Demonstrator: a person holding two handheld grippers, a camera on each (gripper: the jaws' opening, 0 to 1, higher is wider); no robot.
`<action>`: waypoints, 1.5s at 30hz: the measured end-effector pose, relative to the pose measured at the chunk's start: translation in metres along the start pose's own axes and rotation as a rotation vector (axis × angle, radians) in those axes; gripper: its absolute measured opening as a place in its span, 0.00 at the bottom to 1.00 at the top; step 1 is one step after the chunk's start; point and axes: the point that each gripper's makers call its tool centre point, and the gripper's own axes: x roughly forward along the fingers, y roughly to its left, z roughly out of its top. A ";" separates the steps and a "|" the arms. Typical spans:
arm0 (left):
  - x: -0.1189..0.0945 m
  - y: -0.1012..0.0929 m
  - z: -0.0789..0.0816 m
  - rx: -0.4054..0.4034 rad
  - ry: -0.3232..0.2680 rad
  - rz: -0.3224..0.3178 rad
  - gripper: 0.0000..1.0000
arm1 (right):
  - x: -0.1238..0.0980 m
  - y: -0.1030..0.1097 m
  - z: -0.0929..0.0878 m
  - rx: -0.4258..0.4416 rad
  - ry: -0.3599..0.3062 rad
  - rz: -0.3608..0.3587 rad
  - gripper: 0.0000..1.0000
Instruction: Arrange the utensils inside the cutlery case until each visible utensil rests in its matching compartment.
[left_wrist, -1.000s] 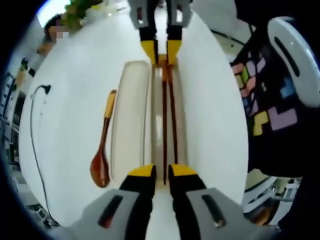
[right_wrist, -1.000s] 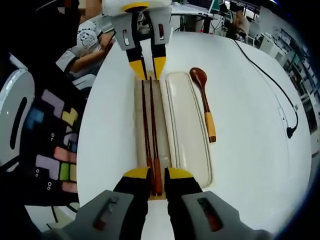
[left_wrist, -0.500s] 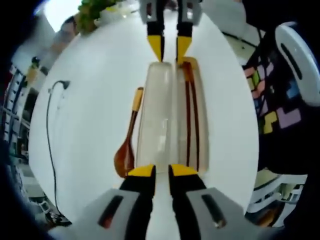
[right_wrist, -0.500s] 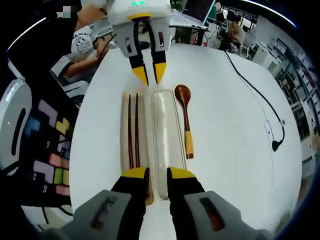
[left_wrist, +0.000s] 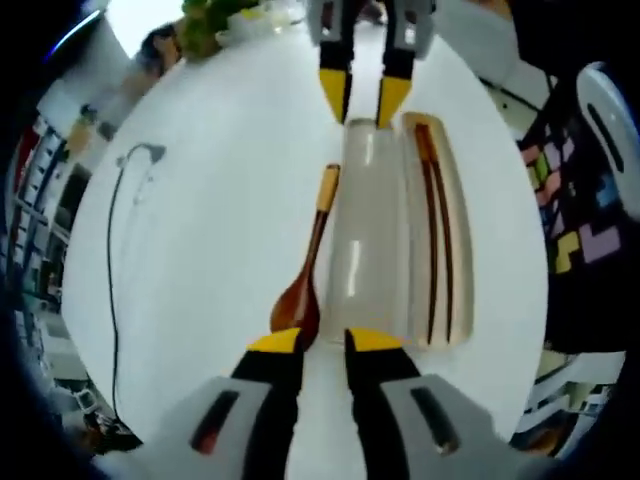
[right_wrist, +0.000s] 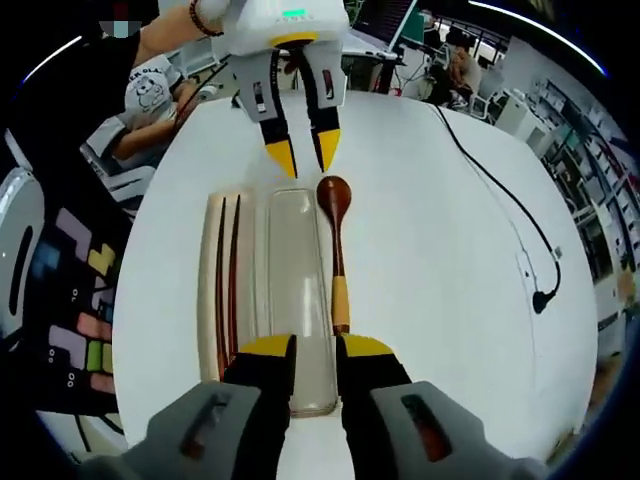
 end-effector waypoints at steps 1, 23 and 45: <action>0.002 0.004 -0.001 -0.001 0.001 0.004 0.17 | 0.002 -0.004 0.000 0.001 0.000 -0.006 0.15; 0.027 0.022 -0.001 -0.022 0.021 -0.040 0.20 | 0.046 -0.023 0.016 0.010 -0.020 0.042 0.14; 0.042 0.022 -0.006 -0.053 0.037 -0.061 0.29 | 0.067 -0.025 0.012 -0.020 0.023 0.069 0.10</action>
